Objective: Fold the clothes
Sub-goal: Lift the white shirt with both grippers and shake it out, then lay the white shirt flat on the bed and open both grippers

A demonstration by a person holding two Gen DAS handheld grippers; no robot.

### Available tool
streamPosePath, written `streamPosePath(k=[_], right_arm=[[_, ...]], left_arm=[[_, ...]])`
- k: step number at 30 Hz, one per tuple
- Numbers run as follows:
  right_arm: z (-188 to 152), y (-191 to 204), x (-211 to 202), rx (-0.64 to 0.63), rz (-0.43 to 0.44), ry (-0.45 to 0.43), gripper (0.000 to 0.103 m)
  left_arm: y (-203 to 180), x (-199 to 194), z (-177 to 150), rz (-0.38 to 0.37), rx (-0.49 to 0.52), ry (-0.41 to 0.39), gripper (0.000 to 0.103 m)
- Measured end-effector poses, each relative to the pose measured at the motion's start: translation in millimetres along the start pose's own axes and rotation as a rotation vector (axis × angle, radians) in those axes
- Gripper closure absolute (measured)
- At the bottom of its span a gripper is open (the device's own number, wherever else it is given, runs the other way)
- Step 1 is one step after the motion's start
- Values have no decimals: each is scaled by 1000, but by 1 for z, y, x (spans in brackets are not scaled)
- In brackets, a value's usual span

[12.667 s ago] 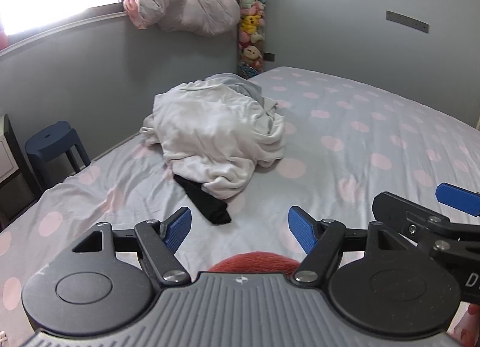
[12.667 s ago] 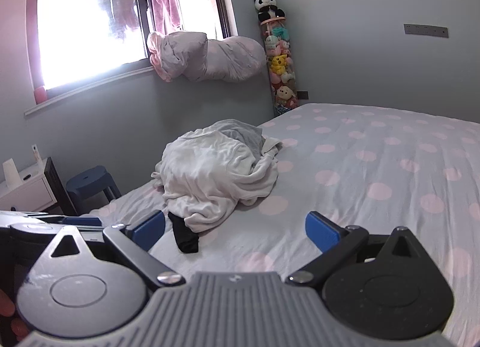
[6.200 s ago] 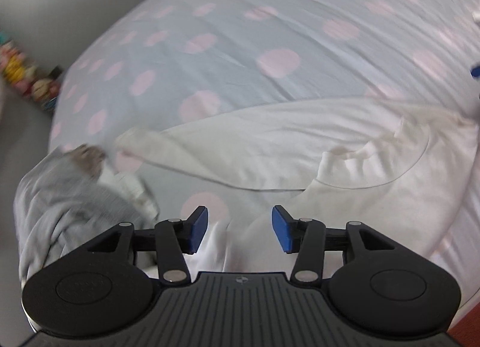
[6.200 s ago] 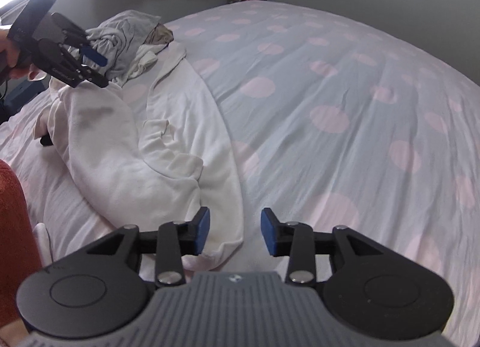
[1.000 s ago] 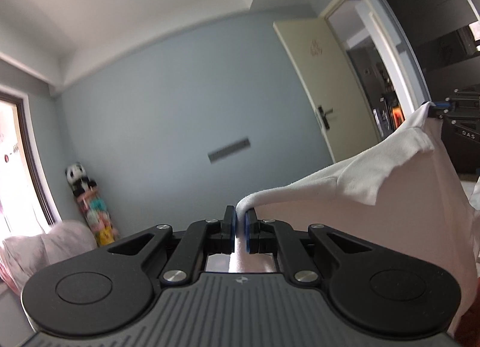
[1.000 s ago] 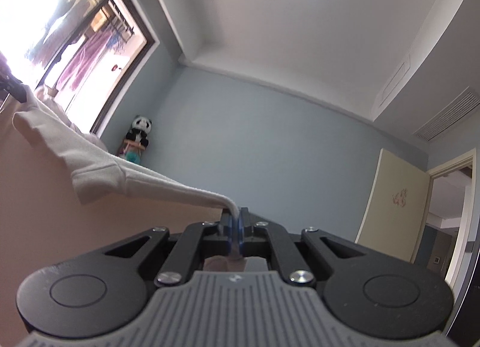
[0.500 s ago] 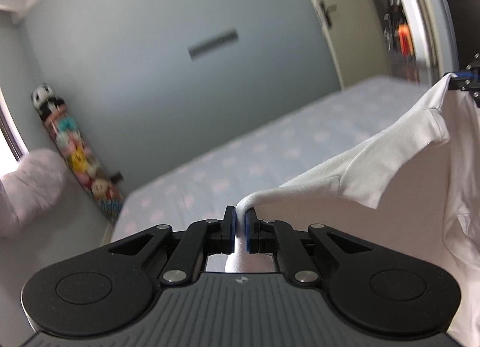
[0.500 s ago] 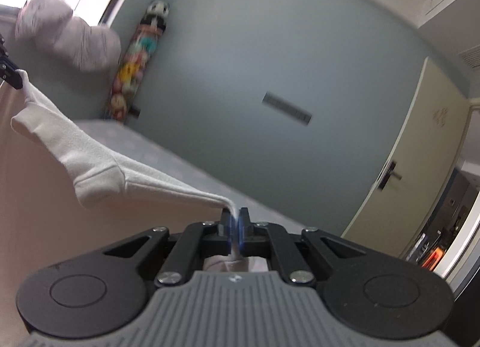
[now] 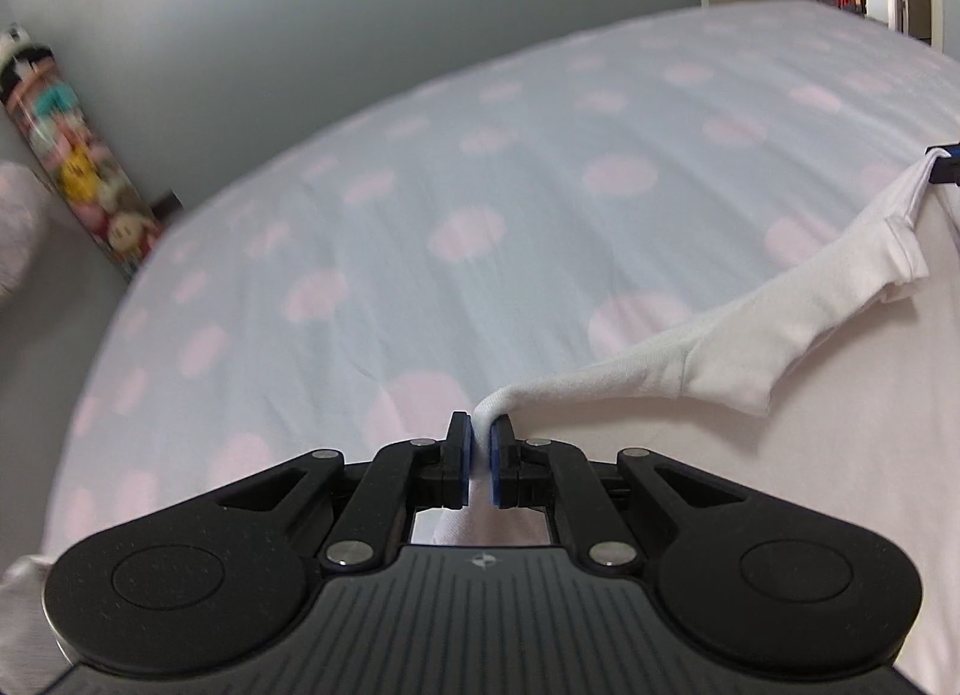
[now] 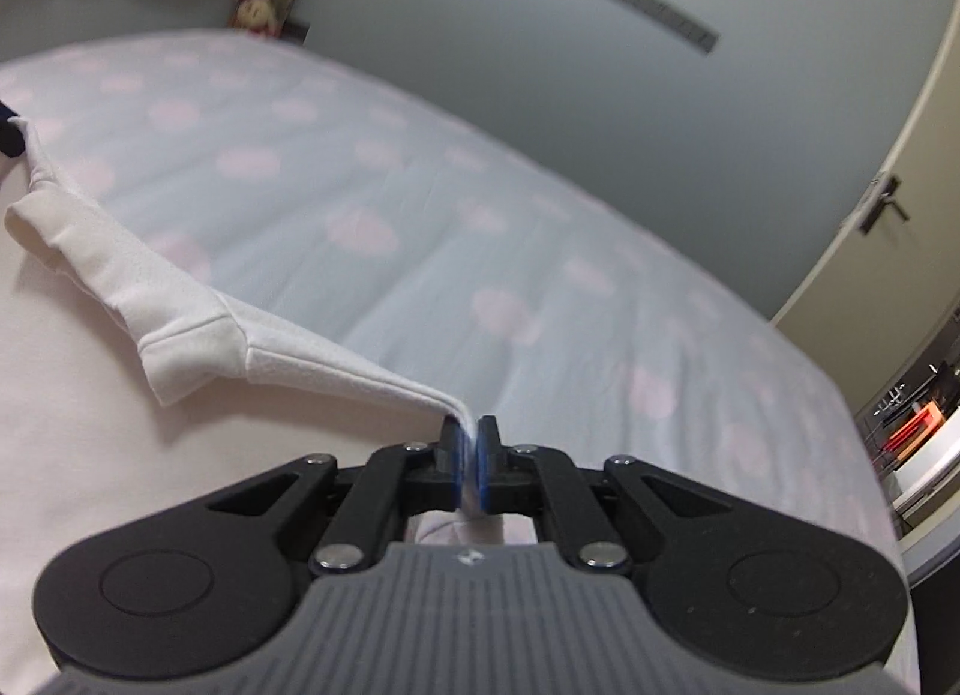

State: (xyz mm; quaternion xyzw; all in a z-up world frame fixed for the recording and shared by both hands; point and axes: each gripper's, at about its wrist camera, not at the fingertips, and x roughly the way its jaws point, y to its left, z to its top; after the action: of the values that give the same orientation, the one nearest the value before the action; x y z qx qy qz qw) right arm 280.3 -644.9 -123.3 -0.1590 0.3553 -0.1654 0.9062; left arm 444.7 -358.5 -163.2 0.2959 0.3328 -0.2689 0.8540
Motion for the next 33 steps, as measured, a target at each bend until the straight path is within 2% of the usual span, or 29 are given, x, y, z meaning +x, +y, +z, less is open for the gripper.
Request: streamPosePath(k=[5,8,10,11,13,14,15,17,19,20,22,24,26,27,28,29,30,33], right_arm=[[-9,17,45,-14,48,52,98],[-16,23,51,-2,47,42,97],[-15,25,53,-1,41,44,94],[-14,26,54,-2,39,45,91],[-10,21,46,15,32,42,69],[-7,18,42,25,28,40,54],[-6,14,34,44,29,32,50],[-5,8,20,89,59,17,51],[-4,4,5,133,92,1,53],[-4,1,-2,155,109,-7,60],[-4,8,-11,140,125,-12,63],[-3,17,-12,86,71,-1,63],[-2,15,-7,118,54,32,63],[-3,11,-5,164,70,40,63],[-4,5,-5,216,92,44,64],[-5,3,-5,245,114,44,67],[-7,5,-5,245,138,45,75],[-11,17,-9,224,201,37,86]], left_arm=[[-14,43,-14,-11,9,36,98],[-17,46,-20,5,-7,13,97],[-18,45,-21,17,-15,3,96],[-19,42,-20,28,-10,4,93],[-18,35,-17,40,4,8,84],[-16,28,-16,42,3,1,77],[-14,22,-16,48,-2,-12,69],[-9,8,-15,63,-15,-46,57],[-8,-6,-16,54,-21,-76,57],[-9,-12,-17,43,-19,-86,57],[-15,-18,-18,65,-3,-100,58],[-19,-15,-15,116,24,-83,58],[-14,-11,-12,142,-4,-47,60],[-10,-10,-12,136,-31,-34,69],[-6,-13,-13,91,-51,-38,71],[-6,-15,-15,39,-53,-44,71],[-9,-16,-18,9,-36,-44,71],[-25,-13,-29,-29,15,-33,71]])
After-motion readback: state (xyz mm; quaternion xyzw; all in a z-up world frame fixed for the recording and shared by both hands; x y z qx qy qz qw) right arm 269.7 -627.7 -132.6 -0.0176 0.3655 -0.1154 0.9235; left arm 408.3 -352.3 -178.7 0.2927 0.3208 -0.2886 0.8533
